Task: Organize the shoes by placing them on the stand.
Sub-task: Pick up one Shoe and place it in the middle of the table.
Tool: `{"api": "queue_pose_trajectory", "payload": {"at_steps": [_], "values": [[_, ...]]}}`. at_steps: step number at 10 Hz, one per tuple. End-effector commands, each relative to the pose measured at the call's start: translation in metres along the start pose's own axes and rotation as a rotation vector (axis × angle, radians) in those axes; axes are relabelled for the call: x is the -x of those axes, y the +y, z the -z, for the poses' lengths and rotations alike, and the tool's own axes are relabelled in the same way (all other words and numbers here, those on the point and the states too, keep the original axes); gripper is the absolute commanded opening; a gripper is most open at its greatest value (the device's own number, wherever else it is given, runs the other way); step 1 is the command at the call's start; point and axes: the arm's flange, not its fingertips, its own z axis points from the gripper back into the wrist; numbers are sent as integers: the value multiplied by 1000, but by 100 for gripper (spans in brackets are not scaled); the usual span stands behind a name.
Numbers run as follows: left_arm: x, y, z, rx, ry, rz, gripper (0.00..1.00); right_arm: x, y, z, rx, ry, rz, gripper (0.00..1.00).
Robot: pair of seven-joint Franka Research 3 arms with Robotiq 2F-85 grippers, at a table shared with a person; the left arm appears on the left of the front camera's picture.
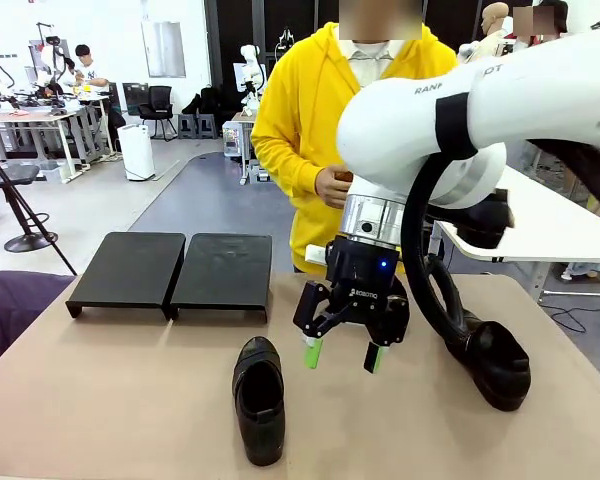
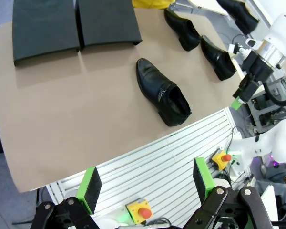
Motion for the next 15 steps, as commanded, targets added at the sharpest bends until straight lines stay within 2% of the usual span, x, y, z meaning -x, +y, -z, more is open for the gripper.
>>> {"api": "queue_pose_trajectory", "payload": {"at_steps": [1,2,4,5,6,7,9,11,13,15], "values": [[-1,1,-1,21,-3,9,100,-1,11,-6,2,7,-74,100],[-1,1,-1,21,-3,9,100,11,3,-8,-54,4,-78,100],[-1,1,-1,21,-3,9,100,1,21,-1,-24,25,-151,100],[-1,1,-1,21,-3,9,100,1,16,-4,-29,17,-149,100],[-1,1,-1,21,-3,9,100,12,-7,-9,-30,8,-102,100],[-1,1,-1,21,-3,9,100,41,-37,-18,-56,-10,-33,100],[-1,1,-1,21,-3,9,100,129,-93,-42,-128,-91,-1,100],[-1,1,-1,21,-3,9,100,218,-152,-60,-279,-125,14,100],[-1,1,-1,21,-3,9,100,274,-212,-56,-487,-278,117,100],[-1,1,-1,21,-3,9,100,302,-250,-30,-617,-523,192,100]]}}
